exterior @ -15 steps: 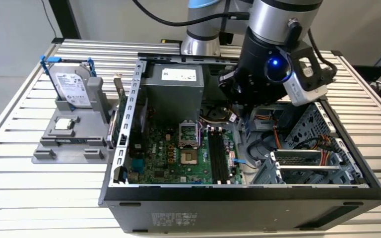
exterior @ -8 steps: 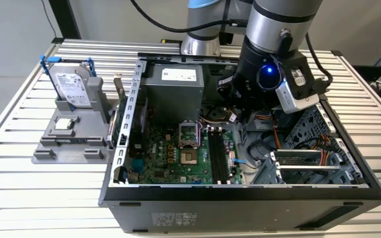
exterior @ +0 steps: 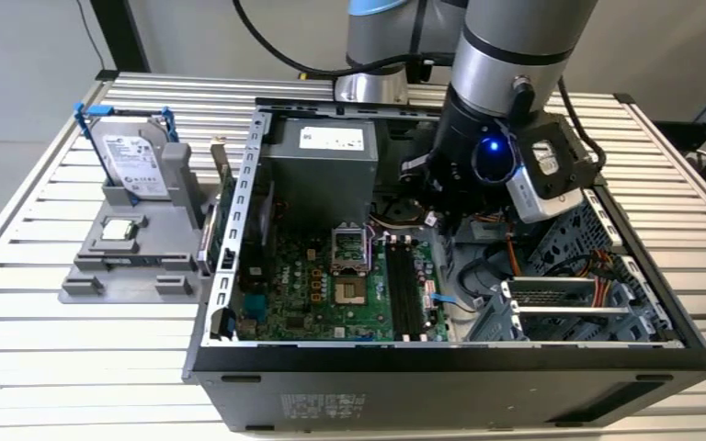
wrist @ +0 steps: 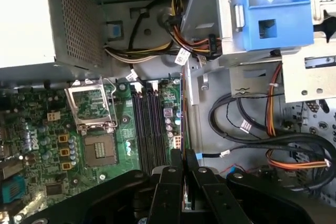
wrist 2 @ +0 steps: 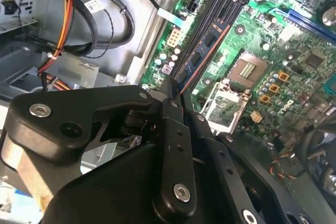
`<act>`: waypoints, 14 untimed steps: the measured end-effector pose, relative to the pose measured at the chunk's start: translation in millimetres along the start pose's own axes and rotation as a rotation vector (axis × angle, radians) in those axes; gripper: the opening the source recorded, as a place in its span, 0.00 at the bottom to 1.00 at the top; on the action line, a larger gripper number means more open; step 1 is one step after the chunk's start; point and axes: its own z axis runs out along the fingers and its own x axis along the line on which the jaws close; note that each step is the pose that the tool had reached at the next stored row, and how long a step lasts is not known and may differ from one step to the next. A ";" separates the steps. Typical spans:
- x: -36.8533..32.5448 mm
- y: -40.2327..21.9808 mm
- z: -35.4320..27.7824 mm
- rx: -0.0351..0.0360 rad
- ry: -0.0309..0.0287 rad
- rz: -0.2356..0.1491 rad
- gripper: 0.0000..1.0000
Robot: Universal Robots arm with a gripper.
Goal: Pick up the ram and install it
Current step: 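Insert the ram into the slot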
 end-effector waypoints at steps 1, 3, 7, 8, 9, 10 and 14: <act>0.1 -0.2 1.9 -0.0005 0.0002 -0.006 0.00; 0.2 -1.6 5.5 -0.0008 0.0003 -0.007 0.00; 0.1 -4.9 12.6 -0.0009 0.0005 -0.009 0.00; 0.2 -5.7 14.4 -0.0010 0.0004 -0.009 0.00; 0.3 -6.4 16.2 -0.0009 0.0004 -0.009 0.00; 0.6 -6.9 18.0 -0.0009 0.0005 -0.010 0.00; 2.5 -7.8 22.5 -0.0007 0.0015 -0.011 0.00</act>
